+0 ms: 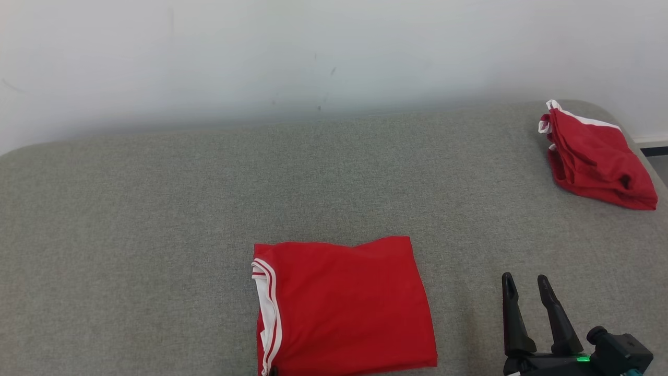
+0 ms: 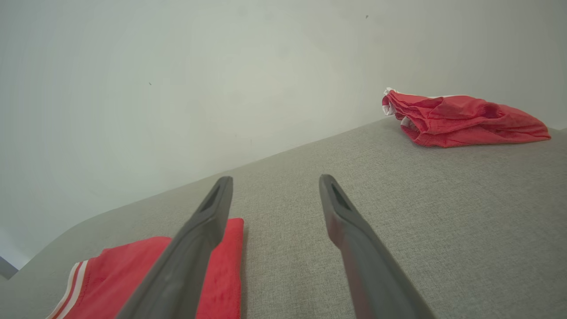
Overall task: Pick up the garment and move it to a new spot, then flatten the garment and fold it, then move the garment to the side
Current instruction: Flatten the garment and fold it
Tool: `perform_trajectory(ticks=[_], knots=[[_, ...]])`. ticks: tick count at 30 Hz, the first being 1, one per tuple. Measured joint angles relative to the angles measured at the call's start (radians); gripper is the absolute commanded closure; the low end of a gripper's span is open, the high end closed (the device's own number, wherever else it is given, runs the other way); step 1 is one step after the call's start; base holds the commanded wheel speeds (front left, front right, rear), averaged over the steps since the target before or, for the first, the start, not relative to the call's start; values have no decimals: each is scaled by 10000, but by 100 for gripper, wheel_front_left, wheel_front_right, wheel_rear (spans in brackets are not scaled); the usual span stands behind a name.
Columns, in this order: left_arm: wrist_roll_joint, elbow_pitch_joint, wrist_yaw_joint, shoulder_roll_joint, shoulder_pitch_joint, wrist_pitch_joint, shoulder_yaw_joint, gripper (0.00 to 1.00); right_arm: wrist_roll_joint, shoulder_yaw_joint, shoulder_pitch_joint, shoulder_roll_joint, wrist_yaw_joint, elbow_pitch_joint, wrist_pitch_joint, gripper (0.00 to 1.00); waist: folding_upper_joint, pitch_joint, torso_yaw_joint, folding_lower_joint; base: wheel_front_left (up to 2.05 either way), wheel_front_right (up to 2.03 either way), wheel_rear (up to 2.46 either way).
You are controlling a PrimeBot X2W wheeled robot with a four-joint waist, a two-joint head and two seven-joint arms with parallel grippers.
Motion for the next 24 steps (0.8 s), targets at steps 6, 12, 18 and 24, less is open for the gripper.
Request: perform_trajectory(ticks=[6,12,18,24], knots=[[27,46,-40,-8,61,0,117,100,0,17,7,0,0,100,0,0,0,-30,-8,0,0,0,0],[130,119,-33,-13,109,0,182,0,-6,2,12,-2,0,167,0,0,0,-87,-37,0,0,0,0],[58,-1051,132,-21,222,0,700,0,0,-69,57,-4,0,142,0,0,0,-159,7,0,0,0,0],[326,-2092,364,-21,360,-2,1452,0,17,-107,56,12,0,42,0,0,0,-193,97,0,0,0,0]])
